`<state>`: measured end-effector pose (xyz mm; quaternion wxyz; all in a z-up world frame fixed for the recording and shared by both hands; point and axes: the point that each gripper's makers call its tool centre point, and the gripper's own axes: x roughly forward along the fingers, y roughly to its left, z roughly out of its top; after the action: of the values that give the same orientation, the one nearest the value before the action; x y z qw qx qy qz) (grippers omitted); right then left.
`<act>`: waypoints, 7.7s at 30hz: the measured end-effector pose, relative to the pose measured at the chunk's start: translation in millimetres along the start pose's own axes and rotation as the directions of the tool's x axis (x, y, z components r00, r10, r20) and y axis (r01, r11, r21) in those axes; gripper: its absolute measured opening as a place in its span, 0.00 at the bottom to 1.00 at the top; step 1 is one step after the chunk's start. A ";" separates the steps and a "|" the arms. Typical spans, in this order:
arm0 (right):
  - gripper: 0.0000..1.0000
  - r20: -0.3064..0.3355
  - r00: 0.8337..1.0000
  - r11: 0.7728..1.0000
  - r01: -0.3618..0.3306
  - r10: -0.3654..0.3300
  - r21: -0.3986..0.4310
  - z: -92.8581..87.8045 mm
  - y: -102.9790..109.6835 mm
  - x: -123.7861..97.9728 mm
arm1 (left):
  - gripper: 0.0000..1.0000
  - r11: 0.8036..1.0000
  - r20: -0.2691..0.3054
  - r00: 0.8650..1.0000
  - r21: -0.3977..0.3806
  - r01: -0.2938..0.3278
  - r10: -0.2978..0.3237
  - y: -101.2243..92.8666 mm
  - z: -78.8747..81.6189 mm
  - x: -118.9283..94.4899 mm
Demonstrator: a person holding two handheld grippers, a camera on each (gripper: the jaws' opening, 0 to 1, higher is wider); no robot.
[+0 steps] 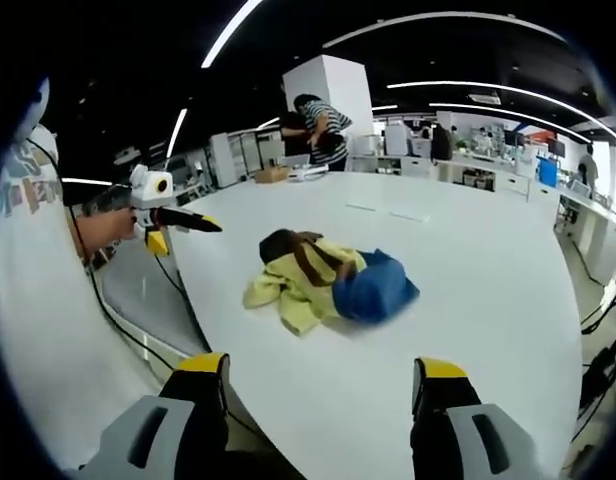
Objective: Fold the garment on the visible template until the final outline fits inside the template.
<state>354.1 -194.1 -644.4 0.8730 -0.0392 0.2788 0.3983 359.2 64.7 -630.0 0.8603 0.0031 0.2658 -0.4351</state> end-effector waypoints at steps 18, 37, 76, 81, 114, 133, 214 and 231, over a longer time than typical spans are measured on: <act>0.61 0.042 0.999 1.000 -0.003 0.004 -0.006 22.0 -6.5 16.6 | 0.80 1.000 0.034 0.999 -0.014 0.008 -0.008 2.8 7.3 6.6; 0.53 0.070 0.997 1.000 -0.015 0.016 -0.013 38.6 -14.1 33.3 | 0.70 1.000 0.067 0.998 0.007 0.008 -0.009 6.9 25.1 17.3; 0.32 0.057 0.998 0.999 -0.037 0.039 -0.035 50.9 -30.8 68.3 | 0.52 1.000 0.070 0.998 -0.007 -0.002 0.003 29.5 37.3 47.8; 0.30 0.054 0.998 0.999 -0.043 0.044 -0.033 51.0 -31.4 72.0 | 0.51 1.000 0.072 0.997 -0.001 0.004 -0.004 30.3 40.1 53.1; 0.16 0.006 0.997 0.996 -0.075 0.076 -0.044 46.3 -45.7 114.6 | 0.32 0.998 0.029 1.000 0.060 -0.006 0.004 40.9 42.4 95.4; 0.07 -0.051 0.995 0.995 -0.091 0.089 -0.042 41.0 -53.6 152.7 | 0.22 0.997 -0.012 0.999 0.073 -0.036 0.037 52.5 39.2 115.8; 0.00 0.319 0.948 0.987 0.054 -0.002 -0.152 168.2 -30.6 50.8 | 0.00 0.946 0.324 0.938 0.246 -0.210 0.124 22.9 152.7 38.7; 0.00 0.385 0.922 0.966 0.137 -0.042 -0.221 225.0 -46.3 48.7 | 0.00 0.909 0.400 0.899 0.283 -0.305 0.177 52.5 204.8 37.6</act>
<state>515.5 -127.4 -487.4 0.9161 -0.0816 0.0526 0.3890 509.7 20.9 -483.4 0.9287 0.1036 0.0198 -0.3556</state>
